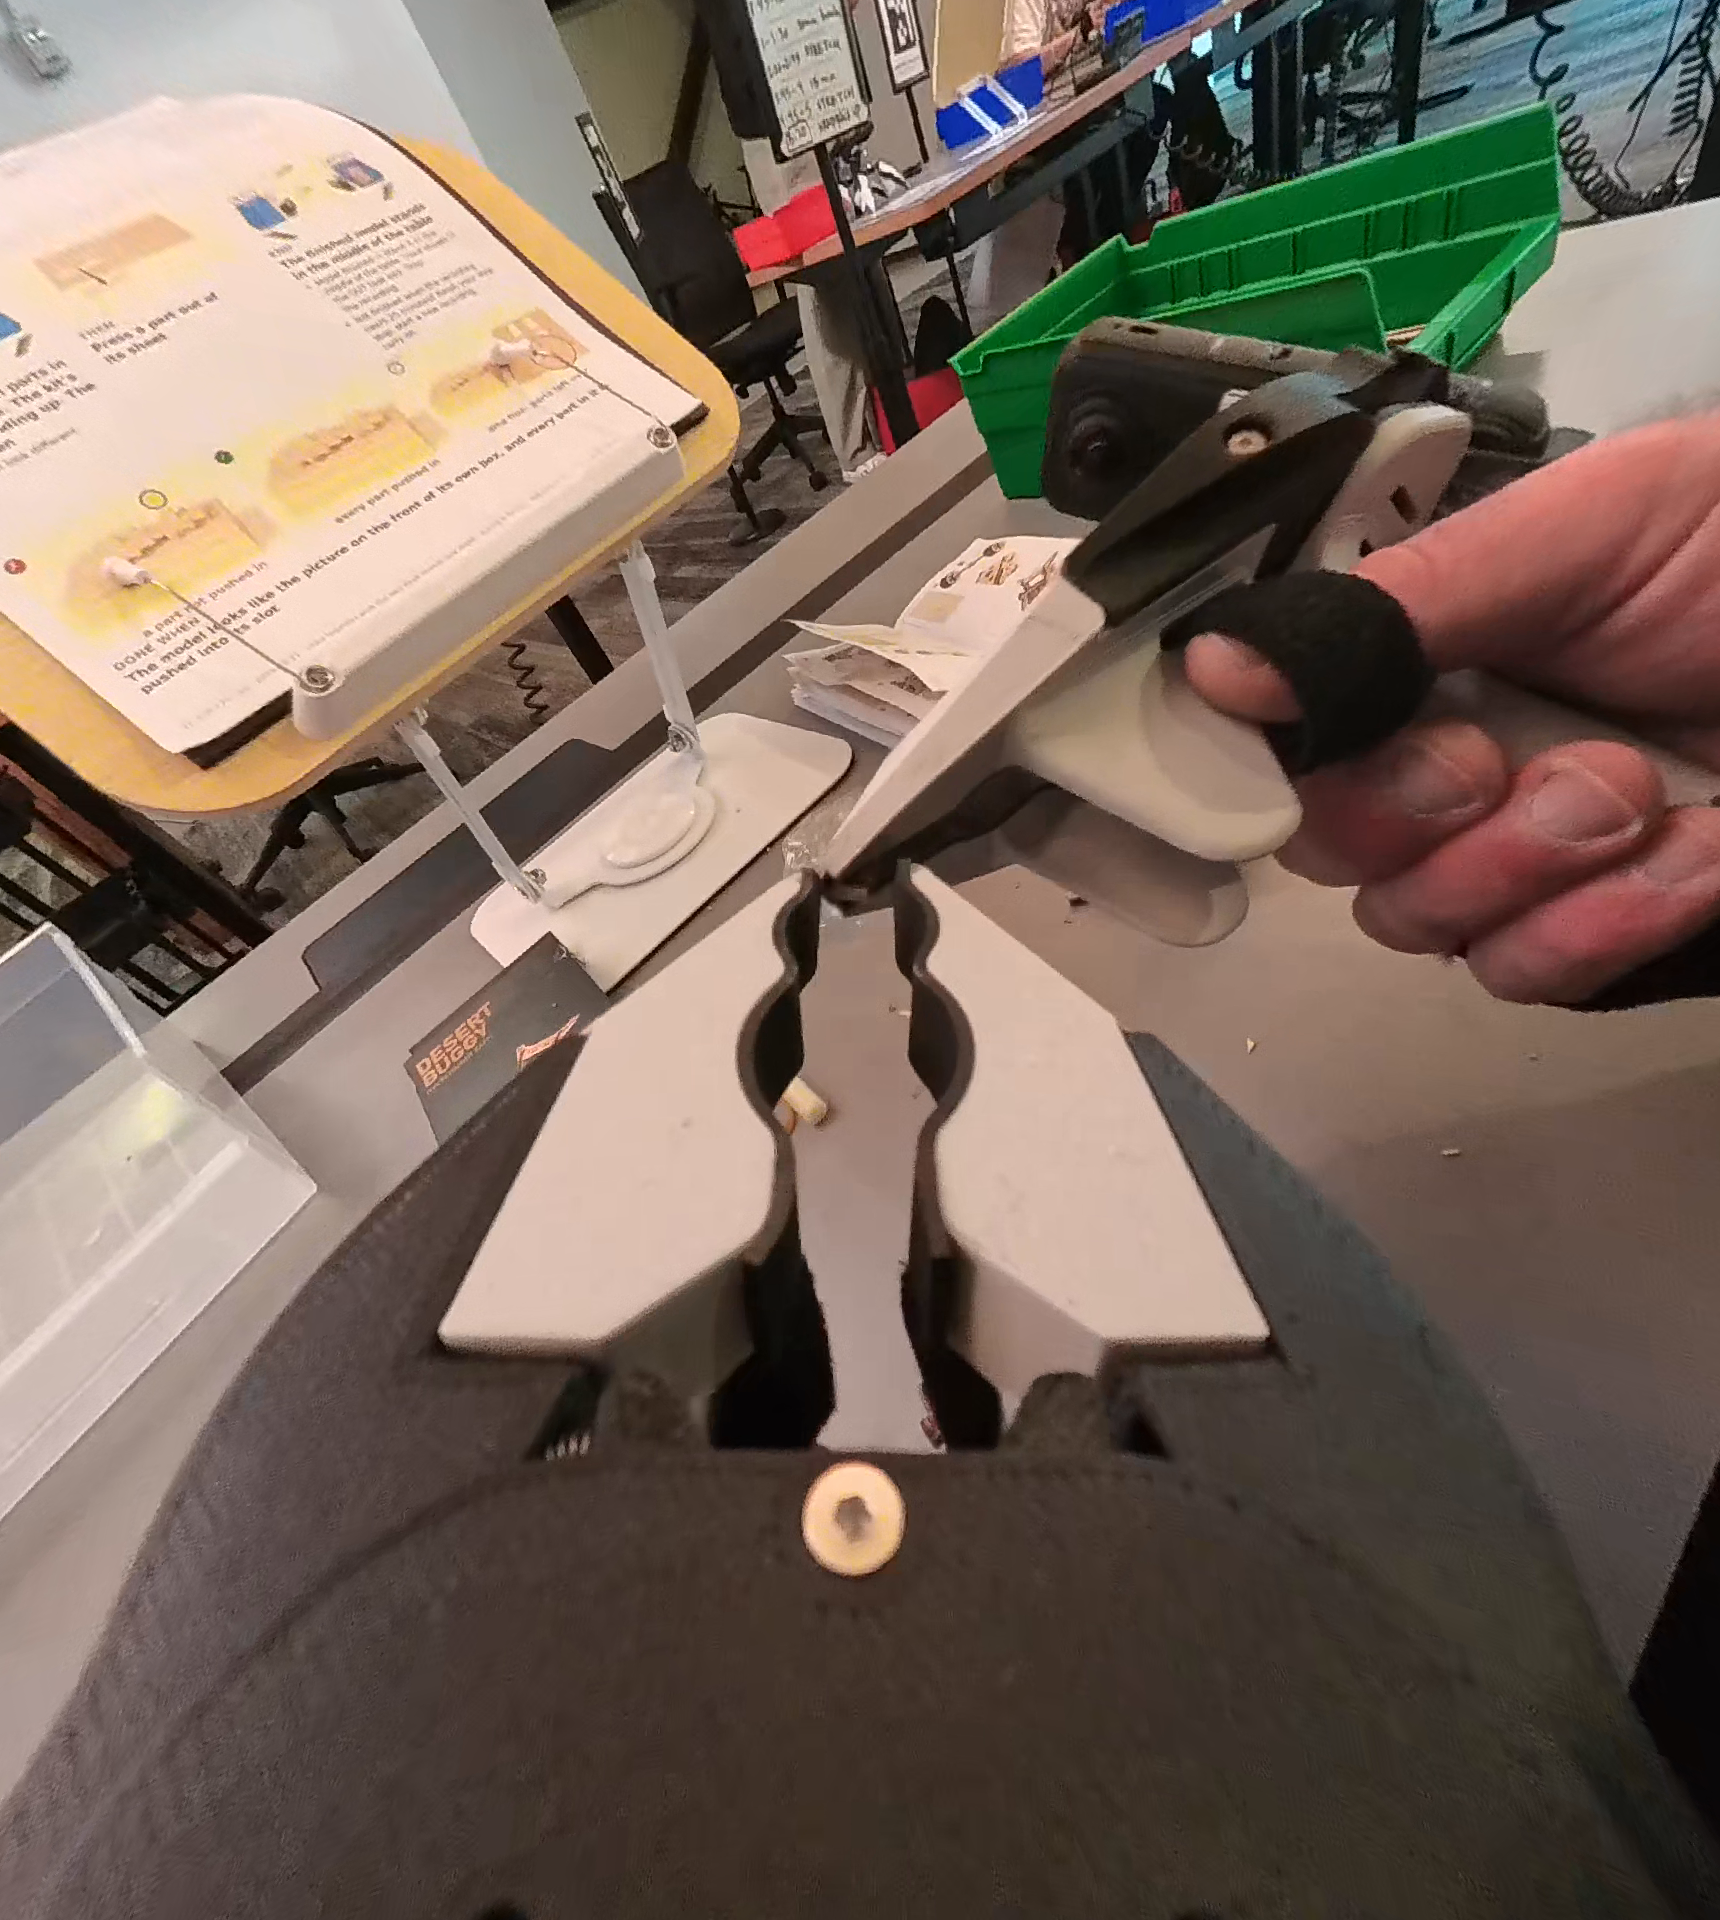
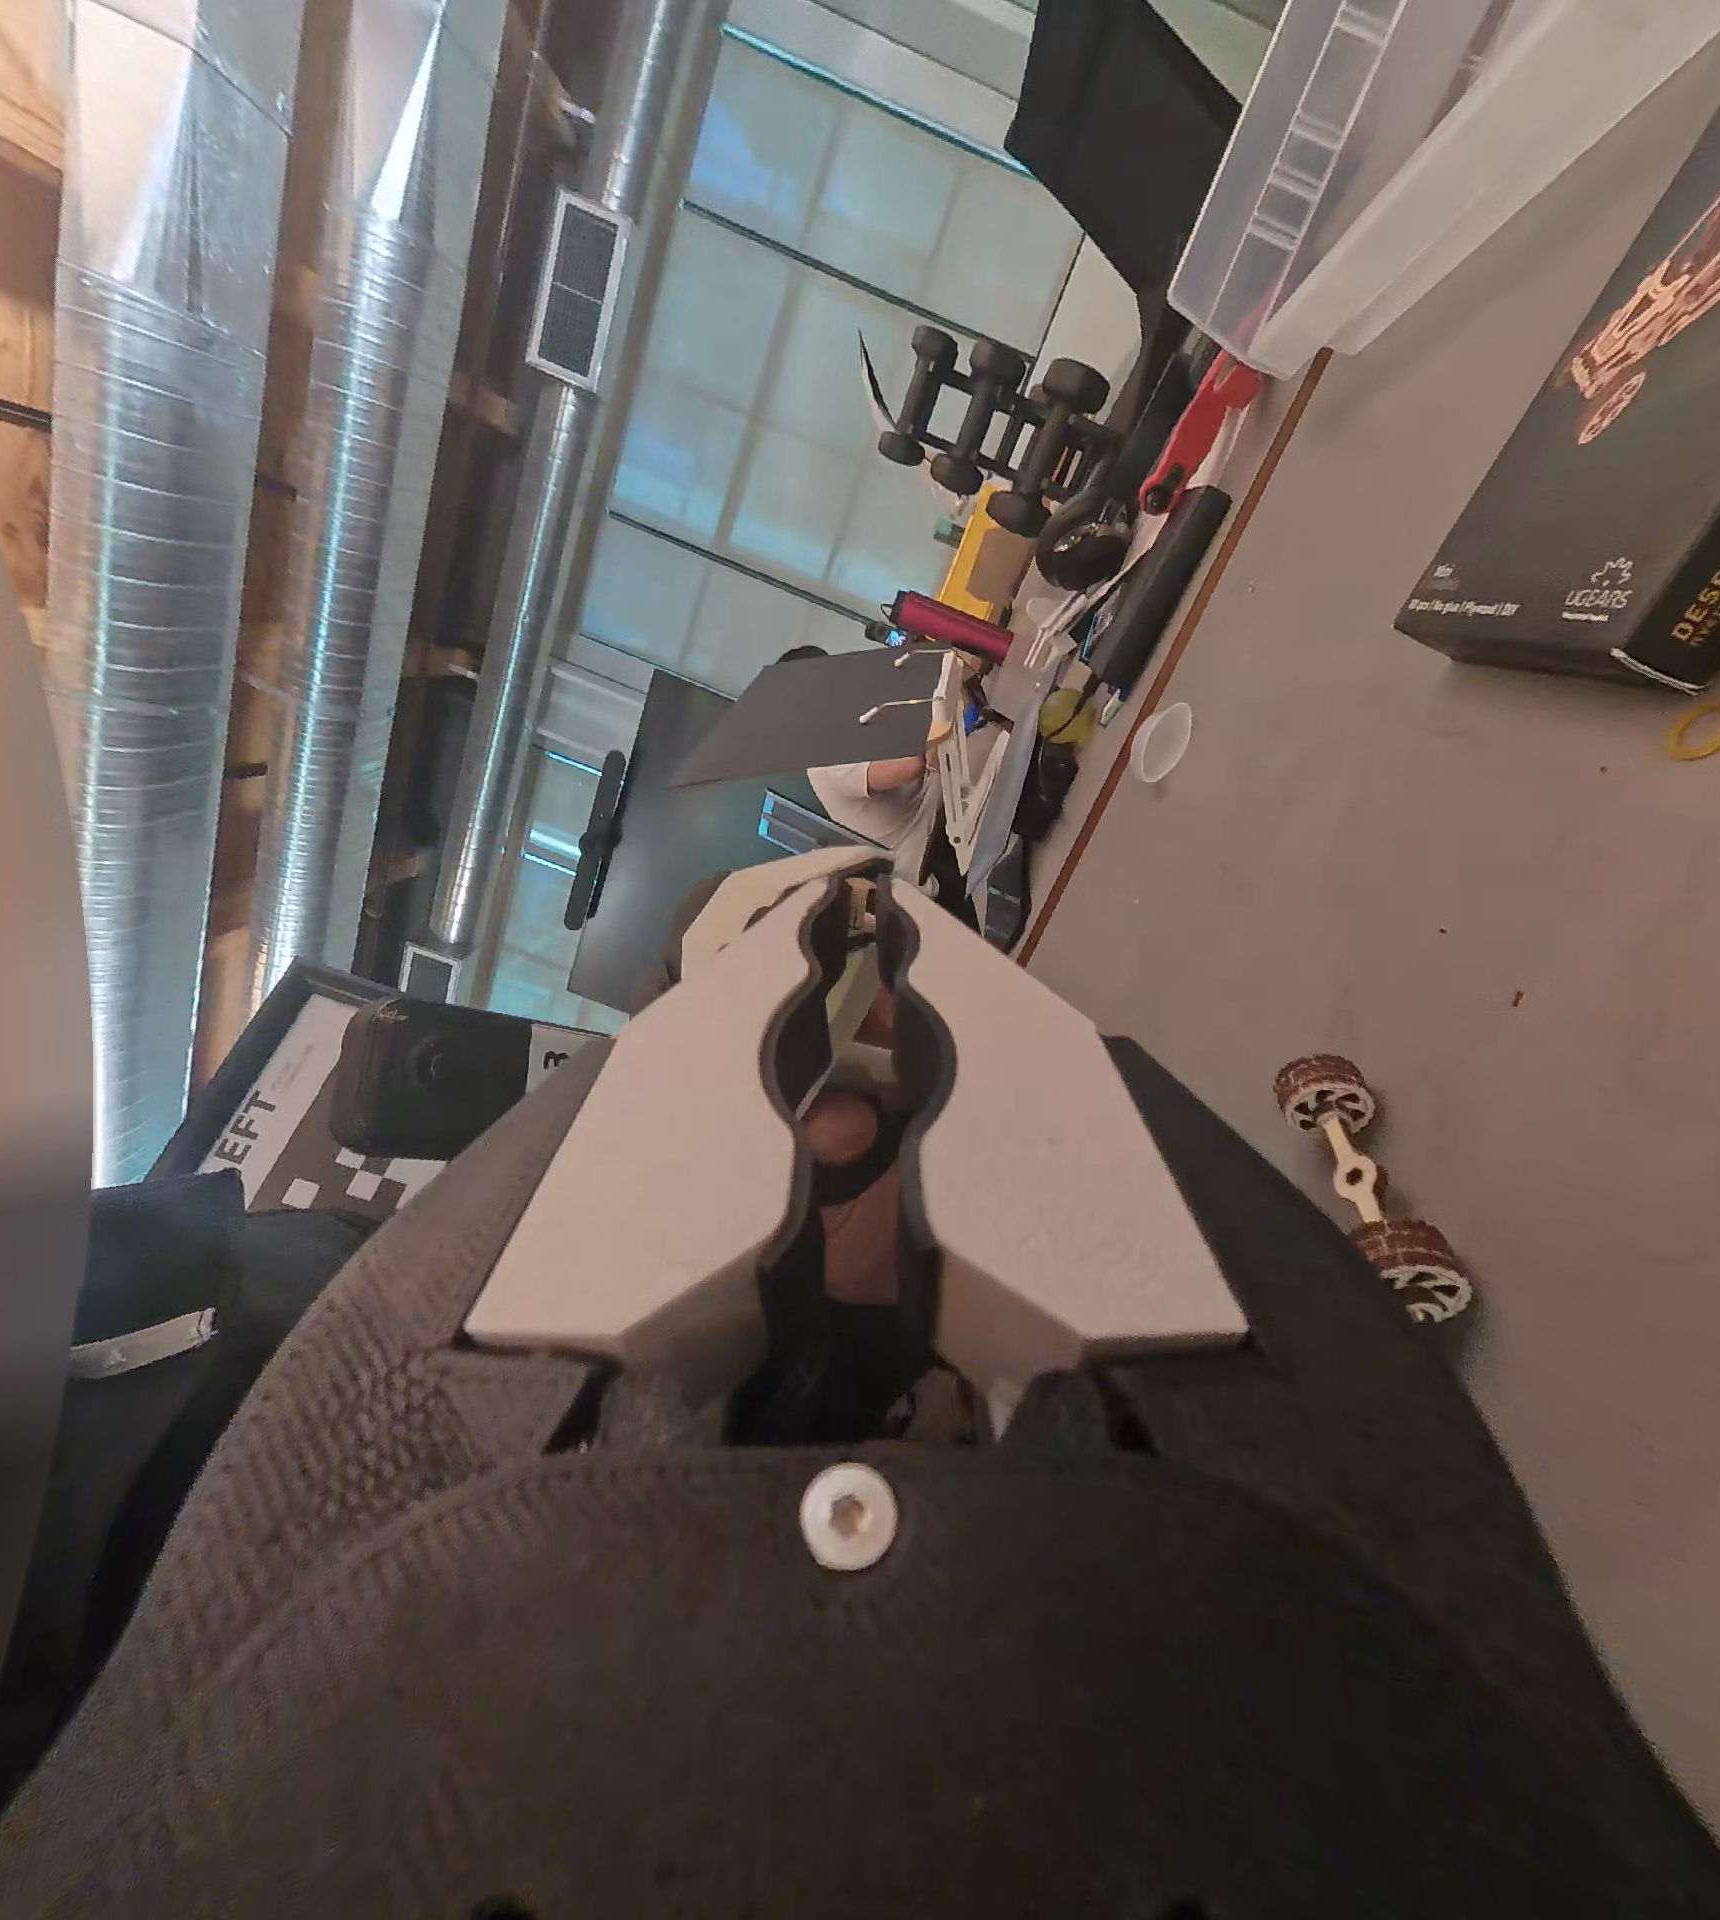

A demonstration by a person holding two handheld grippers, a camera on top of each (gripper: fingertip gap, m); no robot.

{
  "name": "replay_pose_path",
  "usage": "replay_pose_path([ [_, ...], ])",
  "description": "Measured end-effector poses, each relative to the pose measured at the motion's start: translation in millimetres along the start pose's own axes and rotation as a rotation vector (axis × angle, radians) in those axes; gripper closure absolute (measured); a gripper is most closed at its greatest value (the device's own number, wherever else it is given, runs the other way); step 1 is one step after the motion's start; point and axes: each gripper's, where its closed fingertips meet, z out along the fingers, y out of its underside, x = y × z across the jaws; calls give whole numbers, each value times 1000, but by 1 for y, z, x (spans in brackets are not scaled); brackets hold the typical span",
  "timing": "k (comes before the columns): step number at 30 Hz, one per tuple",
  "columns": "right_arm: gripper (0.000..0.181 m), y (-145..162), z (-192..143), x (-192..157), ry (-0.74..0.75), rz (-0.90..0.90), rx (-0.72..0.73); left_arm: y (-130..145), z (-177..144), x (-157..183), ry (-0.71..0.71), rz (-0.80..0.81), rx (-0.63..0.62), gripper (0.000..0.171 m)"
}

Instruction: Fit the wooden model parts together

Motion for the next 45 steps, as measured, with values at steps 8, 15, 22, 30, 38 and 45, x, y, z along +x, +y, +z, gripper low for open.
replay_pose_path([
  [8,179,-1,-2,-6,-12,-28,18,-5,-4,-1,19,-15,34,165],
  [15,179,2,-5,-11,-23,-63,8,-10,-8,3,122,-73,100,165],
  [22,179,5,-9,-16,-44,-68,9,-15,-11,8,192,-112,155,165],
  [30,179,11,-15,-19,-33,-108,-37,-17,-14,17,281,-72,166,166],
  [38,180,17,-22,-28,-35,-161,-79,-26,-20,26,382,-69,206,166],
  [45,181,14,-31,-29,-29,-149,-18,-30,-19,27,331,-67,254,171],
])
